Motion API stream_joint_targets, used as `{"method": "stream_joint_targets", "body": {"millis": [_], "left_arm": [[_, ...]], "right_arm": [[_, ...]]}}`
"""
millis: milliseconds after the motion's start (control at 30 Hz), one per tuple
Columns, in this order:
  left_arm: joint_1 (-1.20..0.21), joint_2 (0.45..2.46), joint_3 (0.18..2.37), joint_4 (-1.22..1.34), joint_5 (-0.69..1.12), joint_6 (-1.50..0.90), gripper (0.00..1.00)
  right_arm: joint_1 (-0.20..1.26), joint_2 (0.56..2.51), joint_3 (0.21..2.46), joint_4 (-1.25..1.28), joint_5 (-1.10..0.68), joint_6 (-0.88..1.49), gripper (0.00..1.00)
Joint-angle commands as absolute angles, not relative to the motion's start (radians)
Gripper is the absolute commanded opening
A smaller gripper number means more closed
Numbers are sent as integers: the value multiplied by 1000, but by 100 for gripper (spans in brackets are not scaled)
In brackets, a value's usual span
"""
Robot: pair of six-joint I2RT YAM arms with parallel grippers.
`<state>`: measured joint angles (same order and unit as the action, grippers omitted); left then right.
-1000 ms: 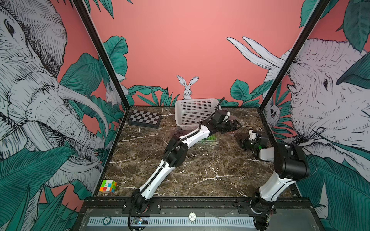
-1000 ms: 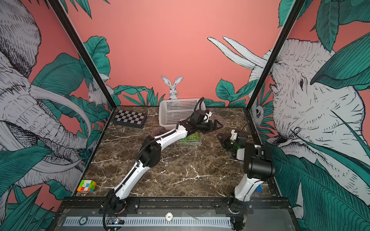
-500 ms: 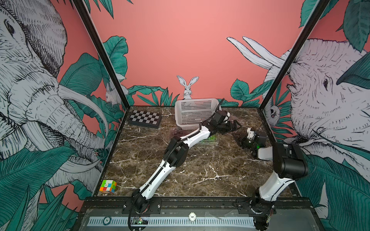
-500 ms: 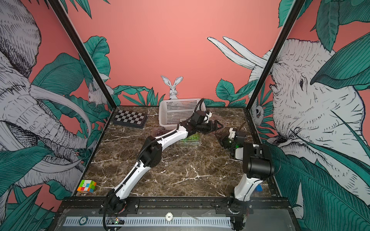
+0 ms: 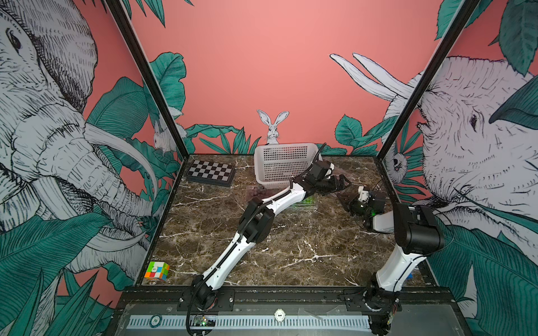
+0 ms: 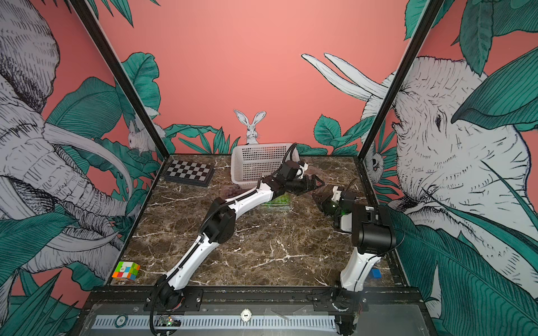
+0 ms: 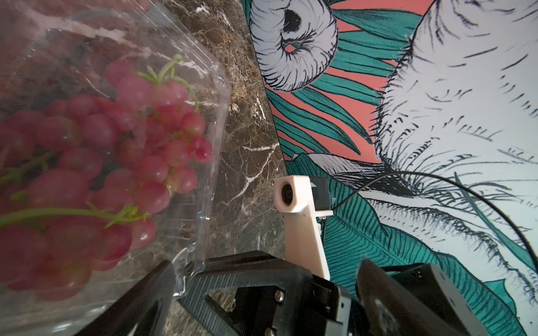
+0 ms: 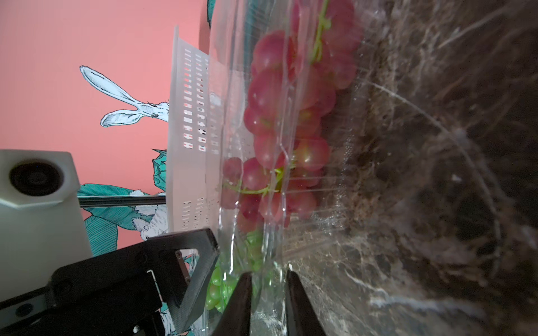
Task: Pack grapes into containers
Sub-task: Close the packing box at the center of the board.
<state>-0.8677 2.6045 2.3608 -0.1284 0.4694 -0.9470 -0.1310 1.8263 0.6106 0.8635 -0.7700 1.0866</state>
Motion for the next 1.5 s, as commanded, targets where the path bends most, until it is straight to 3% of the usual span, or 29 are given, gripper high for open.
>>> {"method": "stream_joint_targets", "body": {"millis": [0,500,800,1000,1200,1300,1467], "left_arm": [[-864,2583,2342,-137,464,-954,99],[-864,2582,2338,-140,469,-957,100],[-864,2578,2338,-145,470,-957,99],[-865,2569,2337,-155,477,-955,99],[-865,2556,2338,-157,476,-968,99],[-869,2556,2344,-157,476,-974,99],[-870,2542,2343,-169,479,-973,99]], "right_arm": [[-126,1836,627,893,-756,1089,19],[-126,1834,622,889,-755,1088,11],[-127,1802,609,866,-762,1078,13],[-164,1625,612,554,-712,924,36],[-212,1457,763,69,-486,667,66],[-229,1506,843,50,-488,638,82],[-230,1586,958,40,-433,574,99]]}}
